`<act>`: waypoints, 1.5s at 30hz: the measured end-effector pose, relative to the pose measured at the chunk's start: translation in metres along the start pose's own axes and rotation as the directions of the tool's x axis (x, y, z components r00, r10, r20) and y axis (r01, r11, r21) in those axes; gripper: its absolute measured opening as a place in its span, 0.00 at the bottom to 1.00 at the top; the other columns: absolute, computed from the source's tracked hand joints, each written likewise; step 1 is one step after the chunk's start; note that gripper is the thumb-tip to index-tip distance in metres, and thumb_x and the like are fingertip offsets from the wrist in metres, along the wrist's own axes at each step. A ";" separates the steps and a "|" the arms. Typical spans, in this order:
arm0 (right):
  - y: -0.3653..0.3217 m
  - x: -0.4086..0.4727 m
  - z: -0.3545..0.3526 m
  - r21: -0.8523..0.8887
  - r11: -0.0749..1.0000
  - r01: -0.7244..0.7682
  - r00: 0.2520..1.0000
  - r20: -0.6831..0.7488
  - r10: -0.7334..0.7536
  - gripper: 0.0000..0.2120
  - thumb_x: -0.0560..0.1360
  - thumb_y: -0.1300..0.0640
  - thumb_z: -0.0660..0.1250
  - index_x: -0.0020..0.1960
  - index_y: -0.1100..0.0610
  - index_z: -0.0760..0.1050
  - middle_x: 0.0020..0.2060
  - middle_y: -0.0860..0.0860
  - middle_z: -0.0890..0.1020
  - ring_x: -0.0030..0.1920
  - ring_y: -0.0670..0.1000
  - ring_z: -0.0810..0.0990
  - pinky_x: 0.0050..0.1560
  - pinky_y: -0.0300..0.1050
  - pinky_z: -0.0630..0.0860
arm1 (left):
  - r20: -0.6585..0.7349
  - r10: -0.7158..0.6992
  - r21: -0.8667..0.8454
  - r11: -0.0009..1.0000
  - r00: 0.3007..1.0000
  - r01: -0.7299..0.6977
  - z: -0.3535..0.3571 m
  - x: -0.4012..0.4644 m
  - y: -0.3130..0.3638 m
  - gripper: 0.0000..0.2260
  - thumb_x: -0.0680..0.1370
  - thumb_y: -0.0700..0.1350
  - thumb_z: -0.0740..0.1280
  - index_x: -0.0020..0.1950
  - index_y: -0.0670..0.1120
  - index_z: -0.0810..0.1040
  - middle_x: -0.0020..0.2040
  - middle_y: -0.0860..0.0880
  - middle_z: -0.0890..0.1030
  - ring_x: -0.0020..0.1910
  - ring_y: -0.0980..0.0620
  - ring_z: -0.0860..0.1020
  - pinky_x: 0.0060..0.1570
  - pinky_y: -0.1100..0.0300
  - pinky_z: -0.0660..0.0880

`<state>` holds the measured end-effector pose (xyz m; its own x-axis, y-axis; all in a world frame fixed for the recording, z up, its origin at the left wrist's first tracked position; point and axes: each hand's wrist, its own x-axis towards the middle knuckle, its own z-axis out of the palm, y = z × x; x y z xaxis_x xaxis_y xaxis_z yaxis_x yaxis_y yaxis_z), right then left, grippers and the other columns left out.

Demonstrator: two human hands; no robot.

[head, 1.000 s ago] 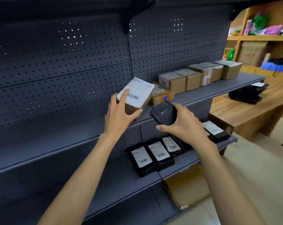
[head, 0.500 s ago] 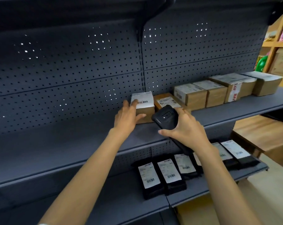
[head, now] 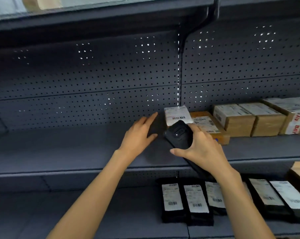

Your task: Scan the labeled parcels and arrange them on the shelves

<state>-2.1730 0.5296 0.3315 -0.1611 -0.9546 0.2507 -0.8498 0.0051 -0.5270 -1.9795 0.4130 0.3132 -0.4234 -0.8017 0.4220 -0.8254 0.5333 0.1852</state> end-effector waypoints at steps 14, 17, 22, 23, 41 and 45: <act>-0.209 -0.017 0.116 0.309 0.815 0.490 0.789 0.240 -0.566 0.48 0.65 0.34 0.76 0.77 0.47 0.59 0.70 0.47 0.70 0.69 0.55 0.72 0.60 0.54 0.72 | -0.404 -0.392 0.303 0.795 0.826 0.525 -0.131 -0.232 -0.139 0.20 0.78 0.47 0.68 0.70 0.53 0.71 0.64 0.54 0.74 0.61 0.51 0.73 0.46 0.53 0.77; -0.270 -0.040 0.149 0.388 0.736 0.555 0.694 0.272 -0.667 0.47 0.65 0.34 0.76 0.76 0.46 0.60 0.70 0.46 0.70 0.69 0.55 0.72 0.61 0.54 0.71 | -0.452 -0.473 0.316 0.708 0.756 0.632 -0.162 -0.298 -0.170 0.19 0.79 0.48 0.67 0.70 0.52 0.72 0.63 0.53 0.75 0.61 0.49 0.73 0.49 0.52 0.77; -0.376 -0.089 0.213 0.486 0.614 0.622 0.521 0.329 -0.788 0.47 0.65 0.34 0.76 0.77 0.47 0.60 0.71 0.46 0.70 0.71 0.54 0.70 0.63 0.54 0.71 | -0.509 -0.596 0.322 0.537 0.621 0.780 -0.212 -0.407 -0.227 0.20 0.79 0.48 0.67 0.70 0.53 0.72 0.65 0.53 0.76 0.64 0.49 0.73 0.54 0.53 0.75; -0.399 -0.099 0.226 0.504 0.592 0.629 0.493 0.330 -0.805 0.47 0.65 0.34 0.76 0.77 0.48 0.60 0.72 0.46 0.69 0.71 0.54 0.70 0.64 0.55 0.71 | -0.515 -0.611 0.330 0.507 0.602 0.797 -0.222 -0.428 -0.240 0.20 0.78 0.48 0.68 0.70 0.53 0.72 0.64 0.54 0.76 0.64 0.50 0.72 0.54 0.54 0.75; -0.761 -0.211 0.478 0.620 0.489 0.614 0.244 0.440 -0.864 0.39 0.67 0.39 0.77 0.72 0.46 0.65 0.65 0.47 0.74 0.65 0.54 0.75 0.52 0.49 0.68 | -0.549 -0.760 0.310 0.201 0.347 0.929 -0.355 -0.691 -0.534 0.21 0.78 0.48 0.69 0.70 0.50 0.73 0.65 0.51 0.76 0.64 0.50 0.73 0.55 0.57 0.74; -0.831 -0.207 0.553 0.608 0.505 0.613 0.232 0.473 -0.850 0.37 0.66 0.39 0.77 0.70 0.46 0.67 0.64 0.47 0.75 0.64 0.54 0.75 0.50 0.48 0.68 | -0.526 -0.790 0.303 0.172 0.315 0.937 -0.364 -0.723 -0.621 0.21 0.78 0.48 0.68 0.71 0.51 0.71 0.67 0.51 0.75 0.66 0.50 0.72 0.58 0.57 0.73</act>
<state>-1.1556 0.5585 0.2687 0.9223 -0.3667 0.1223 -0.2230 -0.7633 -0.6064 -1.0243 0.7598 0.2162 0.7152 -0.5318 0.4535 -0.6518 -0.7417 0.1583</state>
